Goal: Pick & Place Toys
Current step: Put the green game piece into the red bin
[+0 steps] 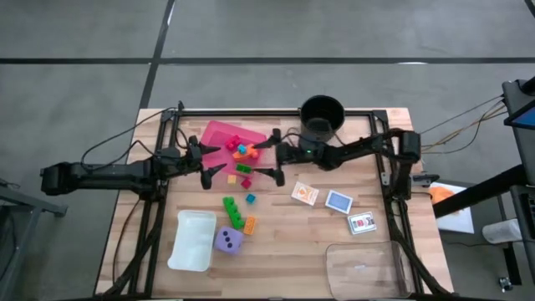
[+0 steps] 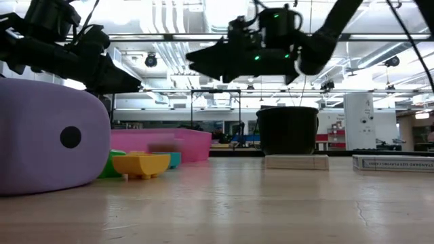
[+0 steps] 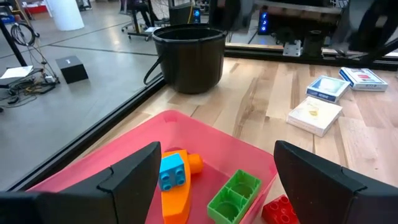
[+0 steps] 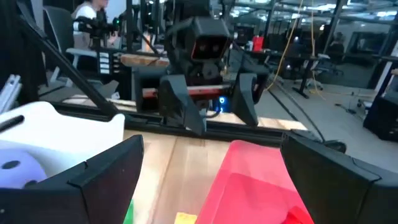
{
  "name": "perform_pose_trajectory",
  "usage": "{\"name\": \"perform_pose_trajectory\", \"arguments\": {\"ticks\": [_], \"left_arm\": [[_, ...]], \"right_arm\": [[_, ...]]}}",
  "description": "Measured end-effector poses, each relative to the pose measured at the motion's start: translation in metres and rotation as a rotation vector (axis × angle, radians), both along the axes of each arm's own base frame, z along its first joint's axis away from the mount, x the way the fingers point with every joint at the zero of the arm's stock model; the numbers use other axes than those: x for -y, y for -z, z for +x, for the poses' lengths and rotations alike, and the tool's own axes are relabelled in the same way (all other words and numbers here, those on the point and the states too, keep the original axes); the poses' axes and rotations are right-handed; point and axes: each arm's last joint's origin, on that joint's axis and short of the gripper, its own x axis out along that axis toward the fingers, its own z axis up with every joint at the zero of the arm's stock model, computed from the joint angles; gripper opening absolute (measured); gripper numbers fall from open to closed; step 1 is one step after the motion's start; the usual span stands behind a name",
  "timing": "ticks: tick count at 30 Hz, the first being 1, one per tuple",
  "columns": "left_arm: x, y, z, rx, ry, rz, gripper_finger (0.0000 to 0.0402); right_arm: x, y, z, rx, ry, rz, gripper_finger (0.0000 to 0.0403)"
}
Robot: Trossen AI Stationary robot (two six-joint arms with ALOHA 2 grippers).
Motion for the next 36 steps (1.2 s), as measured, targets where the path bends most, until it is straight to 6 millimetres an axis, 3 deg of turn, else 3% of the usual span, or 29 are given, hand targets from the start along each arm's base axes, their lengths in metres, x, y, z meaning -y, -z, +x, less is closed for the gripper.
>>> {"name": "perform_pose_trajectory", "arguments": {"ticks": [8,22,29,36], "left_arm": [[0.000,0.001,0.000,-0.005,-0.004,-0.016,0.0315],[-0.001,0.005,0.003,-0.027,-0.008,-0.023,0.0315],[-0.001,0.004,0.003,-0.022,-0.008,-0.022,0.0315],[0.000,0.004,0.003,-0.016,-0.003,-0.047,0.0315]], "right_arm": [[-0.012,-0.014,-0.058,0.010,0.032,-0.023,0.0378],[-0.034,-0.003,-0.168,0.039,0.079,0.042,0.0378],[-0.040,0.012,-0.199,0.037,0.130,0.050,0.0378],[-0.041,0.025,-0.214,0.016,0.182,0.065,0.0378]]}}
